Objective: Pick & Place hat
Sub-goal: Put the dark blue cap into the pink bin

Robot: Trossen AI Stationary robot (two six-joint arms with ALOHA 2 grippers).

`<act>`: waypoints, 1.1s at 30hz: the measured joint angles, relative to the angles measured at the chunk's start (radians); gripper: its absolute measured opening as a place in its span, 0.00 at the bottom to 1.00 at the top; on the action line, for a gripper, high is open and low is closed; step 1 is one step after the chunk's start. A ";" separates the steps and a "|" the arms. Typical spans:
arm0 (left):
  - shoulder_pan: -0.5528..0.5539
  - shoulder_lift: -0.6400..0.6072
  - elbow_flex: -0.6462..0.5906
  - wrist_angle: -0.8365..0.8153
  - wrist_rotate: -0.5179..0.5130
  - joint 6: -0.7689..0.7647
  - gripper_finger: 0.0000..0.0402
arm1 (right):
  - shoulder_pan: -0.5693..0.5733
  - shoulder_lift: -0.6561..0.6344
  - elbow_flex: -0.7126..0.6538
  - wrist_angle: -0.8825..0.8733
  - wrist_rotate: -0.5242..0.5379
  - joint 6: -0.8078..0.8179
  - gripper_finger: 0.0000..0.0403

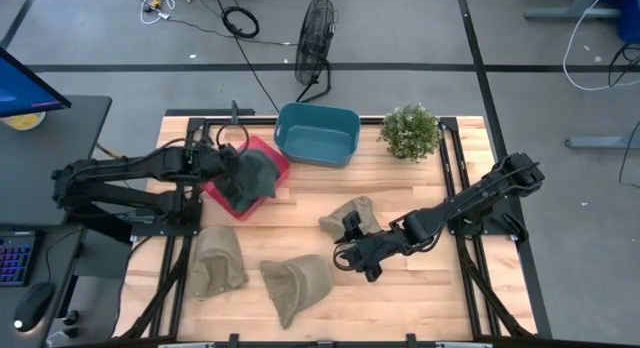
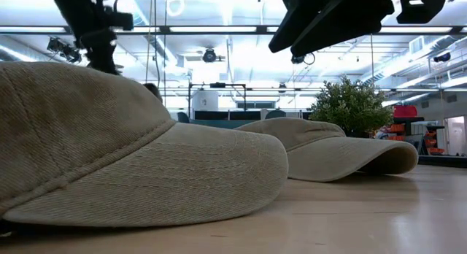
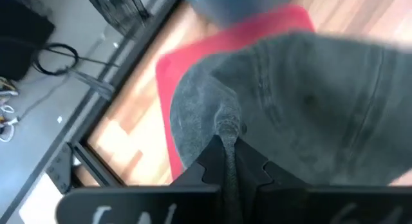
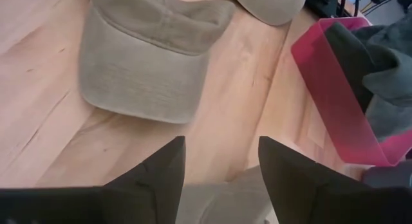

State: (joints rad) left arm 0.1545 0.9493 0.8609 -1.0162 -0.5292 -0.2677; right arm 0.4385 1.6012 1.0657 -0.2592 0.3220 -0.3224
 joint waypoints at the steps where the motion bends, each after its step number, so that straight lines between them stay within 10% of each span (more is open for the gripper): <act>1: 0.008 0.000 -0.016 0.000 0.018 0.013 0.03 | 0.000 0.000 0.000 0.000 0.000 0.000 0.50; 10: 0.070 0.009 -0.102 -0.027 0.042 -0.012 0.09 | 0.000 0.000 0.000 0.000 -0.001 0.000 0.50; 24: 0.024 0.013 0.035 -0.007 0.051 0.044 0.45 | 0.000 0.000 0.000 0.003 -0.001 0.026 0.50; 33: -0.002 0.014 0.108 0.065 0.034 0.035 0.31 | 0.000 0.000 0.000 0.003 -0.001 0.026 0.50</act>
State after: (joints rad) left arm 0.1520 0.9629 0.9686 -0.9508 -0.4956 -0.2326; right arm 0.4381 1.6012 1.0657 -0.2558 0.3206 -0.2962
